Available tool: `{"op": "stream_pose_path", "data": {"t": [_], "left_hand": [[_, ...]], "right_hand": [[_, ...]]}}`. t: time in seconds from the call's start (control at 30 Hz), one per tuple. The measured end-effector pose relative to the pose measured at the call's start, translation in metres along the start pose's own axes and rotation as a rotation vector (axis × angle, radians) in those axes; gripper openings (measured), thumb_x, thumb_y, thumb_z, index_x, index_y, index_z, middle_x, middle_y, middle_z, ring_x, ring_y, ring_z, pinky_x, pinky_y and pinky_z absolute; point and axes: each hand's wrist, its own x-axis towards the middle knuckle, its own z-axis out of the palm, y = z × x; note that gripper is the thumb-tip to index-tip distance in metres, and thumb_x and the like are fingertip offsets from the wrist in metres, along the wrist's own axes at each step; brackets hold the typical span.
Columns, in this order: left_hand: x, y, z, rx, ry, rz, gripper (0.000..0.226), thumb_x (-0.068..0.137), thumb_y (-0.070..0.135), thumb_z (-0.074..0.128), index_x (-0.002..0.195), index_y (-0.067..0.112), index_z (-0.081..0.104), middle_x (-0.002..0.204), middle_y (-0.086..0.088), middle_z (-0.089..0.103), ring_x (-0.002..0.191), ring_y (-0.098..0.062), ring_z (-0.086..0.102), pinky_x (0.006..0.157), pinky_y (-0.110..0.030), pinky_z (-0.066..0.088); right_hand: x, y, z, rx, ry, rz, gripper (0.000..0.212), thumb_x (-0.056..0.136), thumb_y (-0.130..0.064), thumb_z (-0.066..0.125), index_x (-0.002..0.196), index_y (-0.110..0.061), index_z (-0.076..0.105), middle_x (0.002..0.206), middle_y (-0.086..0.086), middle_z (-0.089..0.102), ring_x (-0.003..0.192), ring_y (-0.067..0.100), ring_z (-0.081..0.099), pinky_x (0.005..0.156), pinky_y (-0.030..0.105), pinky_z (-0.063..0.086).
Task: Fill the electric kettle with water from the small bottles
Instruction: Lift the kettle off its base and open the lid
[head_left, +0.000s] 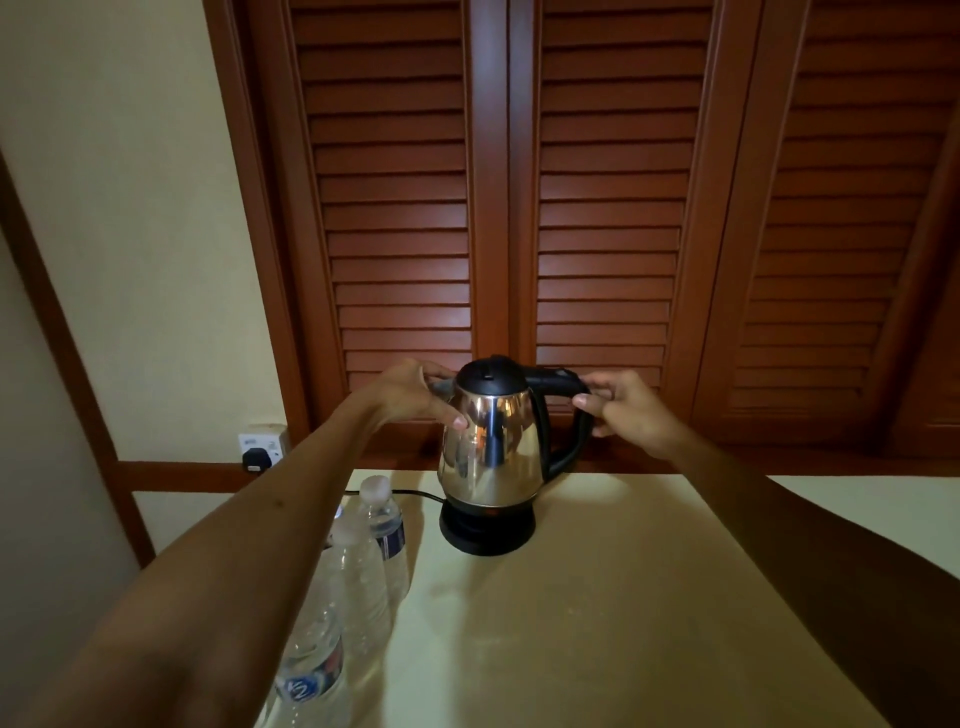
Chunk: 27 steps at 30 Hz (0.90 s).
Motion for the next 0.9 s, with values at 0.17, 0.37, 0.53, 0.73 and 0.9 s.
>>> {"op": "stream_pose_path", "data": {"t": [0.17,0.37,0.53,0.73,0.9], "left_hand": [[-0.007,0.028,0.001,-0.029,0.030,0.049,0.065,0.066,0.015,0.088,0.125,0.016,0.062,0.105,0.010,0.065,0.103,-0.013,0.059,0.094,-0.033,0.045],[-0.024,0.062,0.024,-0.004,0.044,0.089,0.074,0.063,0.027,0.090,0.130,0.021,0.059,0.119,0.004,0.063,0.106,-0.013,0.058,0.092,-0.032,0.046],[-0.051,0.078,0.064,-0.019,0.054,0.082,0.072,0.056,0.031,0.093,0.123,0.021,0.067,0.114,0.006,0.070,0.105,-0.013,0.062,0.098,-0.038,0.049],[-0.089,0.090,0.120,-0.030,0.031,0.044,0.067,0.061,0.029,0.092,0.123,0.022,0.067,0.114,0.012,0.066,0.100,-0.005,0.060,0.090,-0.028,0.047],[-0.113,0.091,0.149,-0.085,0.057,-0.029,0.072,0.062,0.022,0.092,0.128,0.018,0.065,0.095,0.012,0.067,0.095,-0.011,0.060,0.078,-0.023,0.045]], "right_hand": [[-0.016,-0.011,-0.021,0.045,0.051,-0.018,0.031,0.091,-0.008,0.058,0.122,-0.016,0.058,0.097,-0.004,0.066,0.096,0.017,0.064,0.084,0.043,0.056],[-0.052,-0.007,-0.058,0.086,0.101,-0.037,0.036,0.088,-0.006,0.062,0.122,-0.015,0.059,0.100,-0.002,0.067,0.097,0.019,0.067,0.082,0.046,0.057],[-0.099,0.012,-0.086,0.124,0.071,-0.007,0.032,0.087,-0.006,0.063,0.116,-0.020,0.062,0.102,0.003,0.070,0.094,0.019,0.069,0.079,0.044,0.058],[-0.150,0.039,-0.102,0.162,0.068,0.017,0.034,0.087,-0.003,0.064,0.120,-0.011,0.061,0.089,0.001,0.071,0.077,0.009,0.070,0.065,0.026,0.059],[-0.176,0.053,-0.105,0.171,0.043,0.045,0.038,0.087,-0.003,0.065,0.124,-0.007,0.059,0.095,0.000,0.069,0.081,0.009,0.068,0.065,0.024,0.059]]}}
